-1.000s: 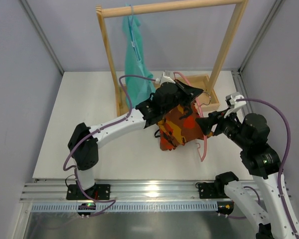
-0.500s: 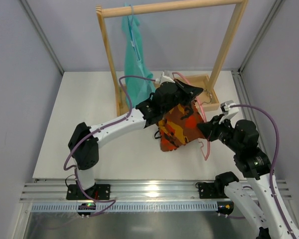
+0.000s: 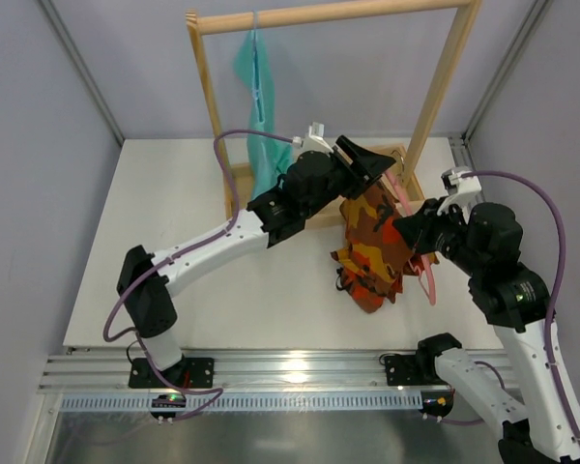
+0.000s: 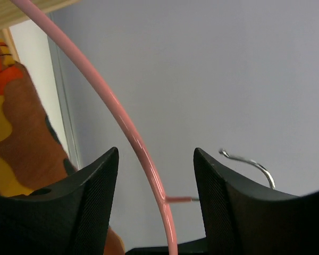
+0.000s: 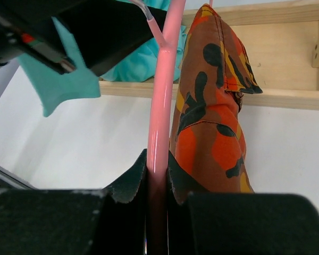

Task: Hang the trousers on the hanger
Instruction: Pass the hanger from the left arm to the right

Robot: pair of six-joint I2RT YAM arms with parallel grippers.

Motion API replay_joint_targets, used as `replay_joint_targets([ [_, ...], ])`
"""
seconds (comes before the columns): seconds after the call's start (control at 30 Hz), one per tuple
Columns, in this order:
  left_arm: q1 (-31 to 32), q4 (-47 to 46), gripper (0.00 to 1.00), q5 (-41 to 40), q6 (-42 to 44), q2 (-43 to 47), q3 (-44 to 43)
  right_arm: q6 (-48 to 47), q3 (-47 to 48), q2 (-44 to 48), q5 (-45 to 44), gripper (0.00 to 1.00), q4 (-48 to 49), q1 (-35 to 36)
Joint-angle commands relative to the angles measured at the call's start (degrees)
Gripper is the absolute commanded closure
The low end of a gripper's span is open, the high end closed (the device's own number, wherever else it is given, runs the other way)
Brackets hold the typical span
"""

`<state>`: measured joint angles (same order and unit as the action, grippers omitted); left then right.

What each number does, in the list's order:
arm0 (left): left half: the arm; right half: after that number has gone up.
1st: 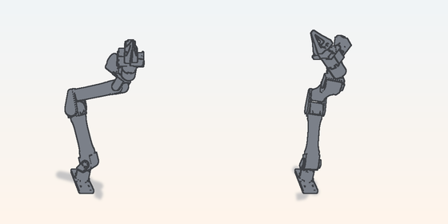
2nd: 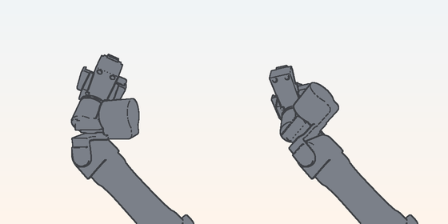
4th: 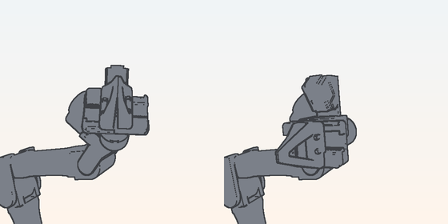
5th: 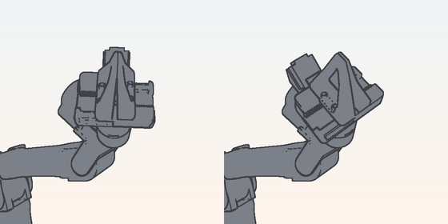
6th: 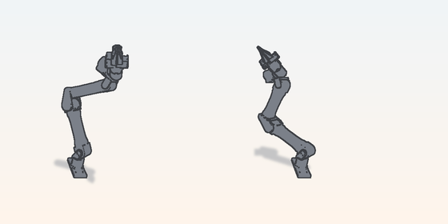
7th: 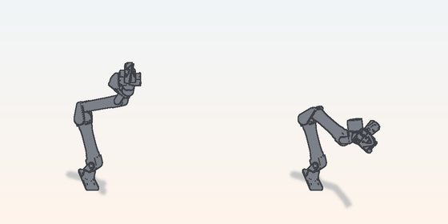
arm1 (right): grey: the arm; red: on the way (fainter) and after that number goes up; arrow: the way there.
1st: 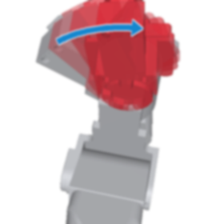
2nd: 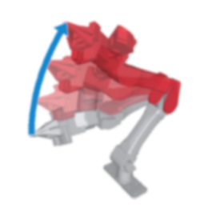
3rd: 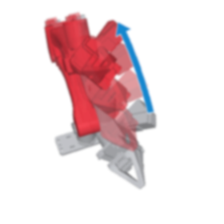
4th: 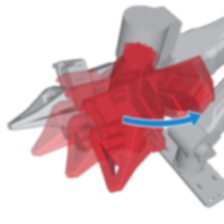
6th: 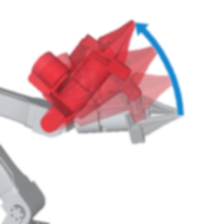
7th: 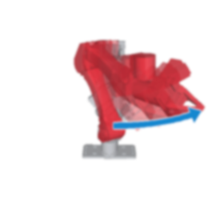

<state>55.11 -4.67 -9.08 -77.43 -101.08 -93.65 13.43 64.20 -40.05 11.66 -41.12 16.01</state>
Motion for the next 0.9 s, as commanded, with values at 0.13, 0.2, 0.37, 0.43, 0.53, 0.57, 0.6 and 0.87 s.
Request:
replay_joint_targets([
  [0.13, -0.2, 12.8, 0.0, -7.5, 10.4, 8.5, -1.4, -0.9, 12.3, -4.6, -4.2, 0.96, 10.4, -0.2],
  [0.2, -0.2, 14.5, 0.0, -8.3, 11.9, 10.1, -0.9, -1.3, 14.5, -6.8, -5.0, 0.96, 11.2, -0.2],
  [0.37, -0.2, 21.3, 0.0, -9.1, 16.8, 13.4, -0.8, -1.7, 22.8, -12.7, -5.2, 0.96, 14.1, -0.2],
  [0.43, 0.3, 25.4, 0.0, -10.7, 20.5, 15.5, -1.1, -1.5, 27.0, -16.3, -6.3, 0.96, 15.0, -0.3],
  [0.53, 0.4, 28.2, 0.0, -10.2, 25.7, 18.4, -0.8, -1.7, 33.9, -22.0, -6.8, 0.96, 16.1, -0.3],
  [0.57, 0.4, 28.4, 0.0, -8.7, 27.0, 19.1, -0.3, -1.7, 34.9, -23.3, -7.0, 0.96, 17.0, -0.2],
  [0.6, 0.4, 28.6, 0.0, -8.0, 27.8, 19.9, 0.2, -1.7, 36.1, -24.4, -7.5, 0.96, 17.7, -0.3],
  [0.87, 0.5, 31.2, 0.0, 1.9, 31.1, 24.2, 3.6, -2.8, 48.0, -37.5, -8.8, 0.96, 26.1, -0.2],
])
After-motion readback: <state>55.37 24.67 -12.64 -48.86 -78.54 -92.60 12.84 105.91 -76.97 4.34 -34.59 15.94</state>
